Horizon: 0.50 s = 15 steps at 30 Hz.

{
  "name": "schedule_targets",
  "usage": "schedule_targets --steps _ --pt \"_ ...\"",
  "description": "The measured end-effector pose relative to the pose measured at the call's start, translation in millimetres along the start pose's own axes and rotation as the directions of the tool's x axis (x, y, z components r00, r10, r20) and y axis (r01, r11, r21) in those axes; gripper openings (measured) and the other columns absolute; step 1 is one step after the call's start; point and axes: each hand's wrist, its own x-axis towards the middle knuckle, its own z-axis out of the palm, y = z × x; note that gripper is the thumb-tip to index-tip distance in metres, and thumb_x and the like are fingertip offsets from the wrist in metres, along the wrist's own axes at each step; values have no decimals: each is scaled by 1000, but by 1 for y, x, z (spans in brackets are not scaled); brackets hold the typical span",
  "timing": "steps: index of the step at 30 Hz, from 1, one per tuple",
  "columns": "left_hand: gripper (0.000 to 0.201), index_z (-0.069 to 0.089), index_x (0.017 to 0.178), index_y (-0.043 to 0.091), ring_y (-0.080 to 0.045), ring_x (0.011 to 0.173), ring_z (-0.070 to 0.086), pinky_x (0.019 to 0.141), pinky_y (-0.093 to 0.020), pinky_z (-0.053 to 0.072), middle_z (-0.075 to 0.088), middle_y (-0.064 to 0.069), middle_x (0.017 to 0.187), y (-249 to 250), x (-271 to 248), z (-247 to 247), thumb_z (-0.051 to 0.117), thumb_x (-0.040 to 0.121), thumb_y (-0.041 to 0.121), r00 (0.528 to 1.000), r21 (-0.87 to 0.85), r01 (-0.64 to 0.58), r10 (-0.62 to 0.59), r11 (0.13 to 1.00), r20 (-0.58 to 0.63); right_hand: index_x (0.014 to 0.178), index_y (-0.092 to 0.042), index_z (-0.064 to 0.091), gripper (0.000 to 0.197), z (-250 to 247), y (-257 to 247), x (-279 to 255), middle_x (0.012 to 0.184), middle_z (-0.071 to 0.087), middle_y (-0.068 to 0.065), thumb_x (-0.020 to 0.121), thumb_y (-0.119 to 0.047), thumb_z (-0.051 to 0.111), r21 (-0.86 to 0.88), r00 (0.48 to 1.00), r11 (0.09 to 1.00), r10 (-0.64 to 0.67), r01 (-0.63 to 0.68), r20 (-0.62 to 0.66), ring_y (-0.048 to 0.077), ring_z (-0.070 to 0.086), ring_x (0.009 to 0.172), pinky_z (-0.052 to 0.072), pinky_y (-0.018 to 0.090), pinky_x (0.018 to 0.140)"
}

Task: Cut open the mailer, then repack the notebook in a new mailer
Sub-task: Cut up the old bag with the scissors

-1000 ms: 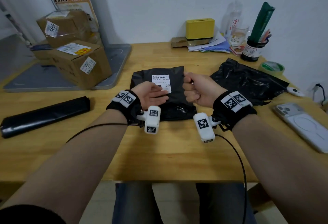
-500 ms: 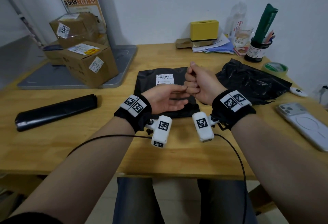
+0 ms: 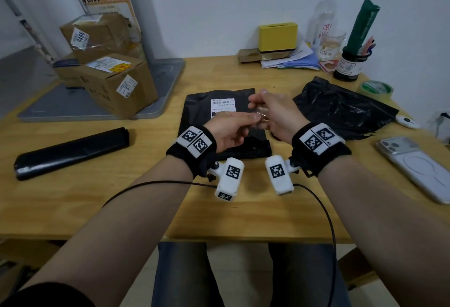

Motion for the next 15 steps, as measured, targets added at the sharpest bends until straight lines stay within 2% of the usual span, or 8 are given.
schedule_targets --steps 3,5,6,8,9,11,12,15 --pt "11 72 100 8 -7 61 61 55 -17 51 70 -3 80 5 3 14 69 92 14 999 -103 -7 12 995 48 96 -11 71 42 -3 -1 0 91 69 9 109 -34 39 -152 1000 988 -5 7 18 23 62 74 50 33 62" --pt "16 69 109 1 -15 73 67 64 -21 58 69 -10 87 13 7 23 63 94 6 998 -182 -11 22 983 60 99 -8 71 43 -7 -3 1 84 72 13 108 -36 40 -275 999 961 -7 16 36 26 65 68 55 38 67" --pt "17 67 110 -1 -21 82 68 71 -25 59 68 -15 94 17 11 28 60 95 1 997 -200 -10 24 980 68 100 -5 69 44 -11 -4 1 77 72 15 108 -37 40 -341 999 939 -21 34 41 28 66 62 56 39 64" --pt "16 65 107 -4 -26 91 68 79 -31 60 67 -19 100 27 17 36 53 96 -3 994 -211 19 3 977 106 94 -2 64 47 -24 -8 2 65 68 20 108 -38 38 -508 997 858 -71 78 33 29 64 52 52 33 50" --pt "16 64 106 -4 -25 88 70 78 -32 61 70 -18 97 32 20 40 52 96 -2 991 -215 52 -24 975 130 89 -5 62 47 -33 -11 4 61 65 19 108 -39 37 -611 995 787 -98 89 18 24 61 46 47 29 44" --pt "16 64 108 -3 -24 82 73 73 -32 62 74 -15 92 40 26 46 52 98 2 984 -208 99 -65 973 163 79 -11 60 48 -54 -19 7 55 57 8 109 -39 36 -762 990 644 -136 64 -32 12 50 34 39 22 38" --pt "19 64 112 -2 -24 84 74 72 -32 62 75 -14 95 43 29 49 52 98 4 985 -200 105 -74 974 159 77 -12 60 47 -66 -24 10 55 55 4 109 -39 37 -789 989 613 -135 33 -64 12 48 35 38 23 39" --pt "25 63 122 5 -25 95 72 77 -35 61 75 -8 109 49 44 54 53 99 10 990 -124 104 -90 987 113 80 -13 67 47 -99 -37 22 59 53 1 109 -36 37 -797 982 601 -112 -56 -154 17 48 50 36 28 50"
